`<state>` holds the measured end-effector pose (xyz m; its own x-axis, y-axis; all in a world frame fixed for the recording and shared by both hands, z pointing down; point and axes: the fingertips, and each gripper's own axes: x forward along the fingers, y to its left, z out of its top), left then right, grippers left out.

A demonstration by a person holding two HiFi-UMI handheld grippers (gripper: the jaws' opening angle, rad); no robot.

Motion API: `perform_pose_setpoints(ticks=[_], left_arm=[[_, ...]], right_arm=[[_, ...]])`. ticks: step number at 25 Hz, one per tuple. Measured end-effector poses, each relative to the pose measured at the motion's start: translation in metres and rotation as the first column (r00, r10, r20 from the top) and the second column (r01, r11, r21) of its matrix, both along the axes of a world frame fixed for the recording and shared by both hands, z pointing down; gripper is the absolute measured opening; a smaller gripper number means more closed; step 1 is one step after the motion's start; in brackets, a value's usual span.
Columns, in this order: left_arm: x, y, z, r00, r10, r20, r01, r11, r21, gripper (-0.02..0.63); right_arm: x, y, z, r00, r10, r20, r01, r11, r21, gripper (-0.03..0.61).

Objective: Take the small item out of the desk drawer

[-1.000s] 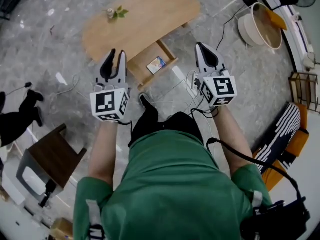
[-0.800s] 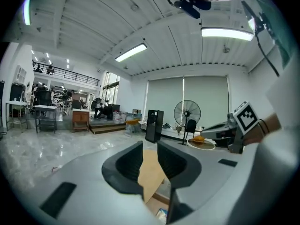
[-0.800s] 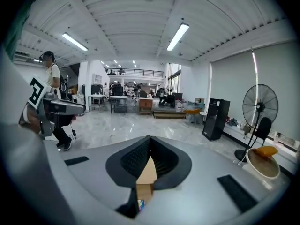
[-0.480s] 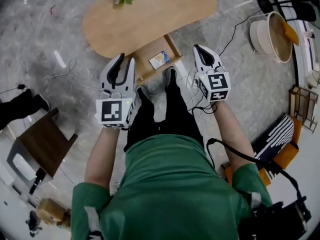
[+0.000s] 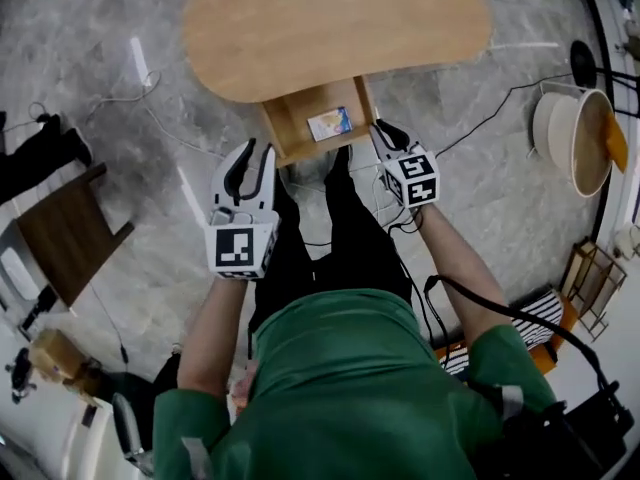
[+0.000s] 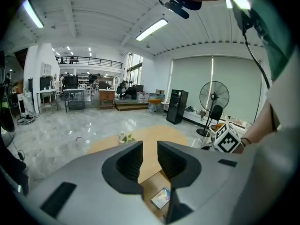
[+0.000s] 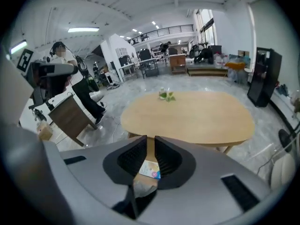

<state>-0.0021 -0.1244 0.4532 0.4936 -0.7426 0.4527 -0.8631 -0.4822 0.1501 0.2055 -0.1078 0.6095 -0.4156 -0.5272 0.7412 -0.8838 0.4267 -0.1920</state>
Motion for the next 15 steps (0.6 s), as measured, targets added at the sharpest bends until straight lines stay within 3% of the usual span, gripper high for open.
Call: perform_pose_setpoints(ticks=[7, 15], left_arm=[[-0.001, -0.001, 0.065, 0.995, -0.104, -0.009, 0.102, 0.99, -0.096, 0.107], [-0.018, 0.022, 0.14, 0.995, -0.104, -0.002, 0.102, 0.983, -0.154, 0.107]], right_arm=[[-0.006, 0.004, 0.116, 0.988, -0.152, 0.007, 0.15, 0.968, -0.198, 0.093], [-0.029, 0.014, 0.195, 0.981, -0.193, -0.011, 0.181, 0.937, -0.299, 0.118]])
